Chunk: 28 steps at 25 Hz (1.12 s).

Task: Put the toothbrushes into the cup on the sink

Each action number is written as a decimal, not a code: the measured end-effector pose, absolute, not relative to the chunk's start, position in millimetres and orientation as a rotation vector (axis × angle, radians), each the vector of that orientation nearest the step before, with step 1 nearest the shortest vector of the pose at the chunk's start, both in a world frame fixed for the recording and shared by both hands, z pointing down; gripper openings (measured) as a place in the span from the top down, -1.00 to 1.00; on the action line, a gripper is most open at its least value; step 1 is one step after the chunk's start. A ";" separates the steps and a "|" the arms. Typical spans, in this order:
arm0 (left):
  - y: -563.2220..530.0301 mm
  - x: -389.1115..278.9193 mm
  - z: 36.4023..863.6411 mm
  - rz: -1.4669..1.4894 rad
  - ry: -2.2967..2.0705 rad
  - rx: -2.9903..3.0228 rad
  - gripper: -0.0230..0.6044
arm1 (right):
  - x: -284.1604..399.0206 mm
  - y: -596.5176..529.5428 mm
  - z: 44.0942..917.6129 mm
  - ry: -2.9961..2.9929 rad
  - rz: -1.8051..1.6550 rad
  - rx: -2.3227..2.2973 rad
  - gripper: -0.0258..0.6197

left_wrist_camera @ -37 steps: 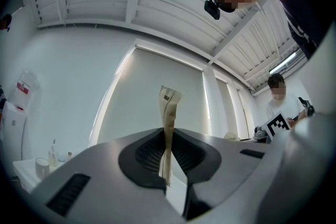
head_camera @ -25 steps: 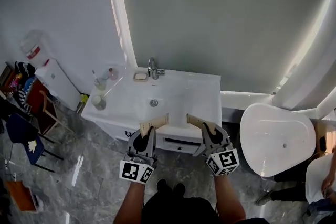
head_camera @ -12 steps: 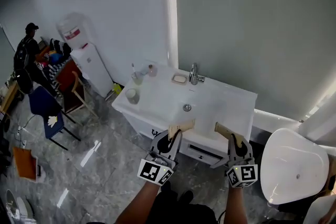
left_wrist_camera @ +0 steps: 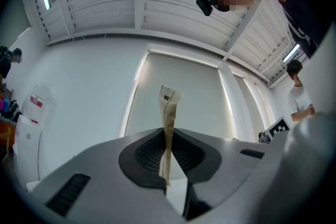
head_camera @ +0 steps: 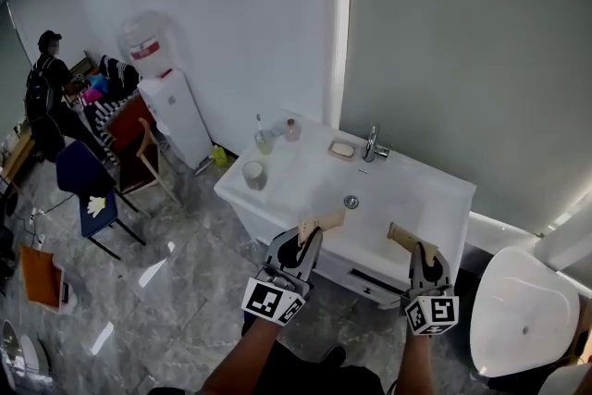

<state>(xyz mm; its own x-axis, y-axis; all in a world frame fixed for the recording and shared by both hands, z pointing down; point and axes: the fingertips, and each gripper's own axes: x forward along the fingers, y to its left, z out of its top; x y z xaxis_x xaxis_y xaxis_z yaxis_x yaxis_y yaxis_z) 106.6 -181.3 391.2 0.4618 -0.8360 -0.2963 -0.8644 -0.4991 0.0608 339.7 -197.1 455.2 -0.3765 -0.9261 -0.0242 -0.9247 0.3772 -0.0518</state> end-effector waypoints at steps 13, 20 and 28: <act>-290.9 -137.3 406.0 0.356 1.494 -2.636 0.75 | 130.2 -293.9 474.2 2.499 -0.104 -1.816 0.77; -329.7 -229.9 402.1 0.323 1.444 -2.659 0.75 | 21.6 -330.7 461.0 2.505 -0.088 -1.796 0.77; -367.2 -270.5 407.8 0.303 1.494 -2.652 0.75 | -48.3 -371.9 455.0 2.617 -0.048 -1.727 0.77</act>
<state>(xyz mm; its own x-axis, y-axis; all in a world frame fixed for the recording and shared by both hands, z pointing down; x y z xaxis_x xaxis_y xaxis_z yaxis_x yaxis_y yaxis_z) -270.5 -367.2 407.8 0.5041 -0.8373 -0.2118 -0.8537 -0.5202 0.0246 -48.3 -371.9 455.0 -0.3936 -0.9192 0.0120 -0.9190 0.3932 -0.0286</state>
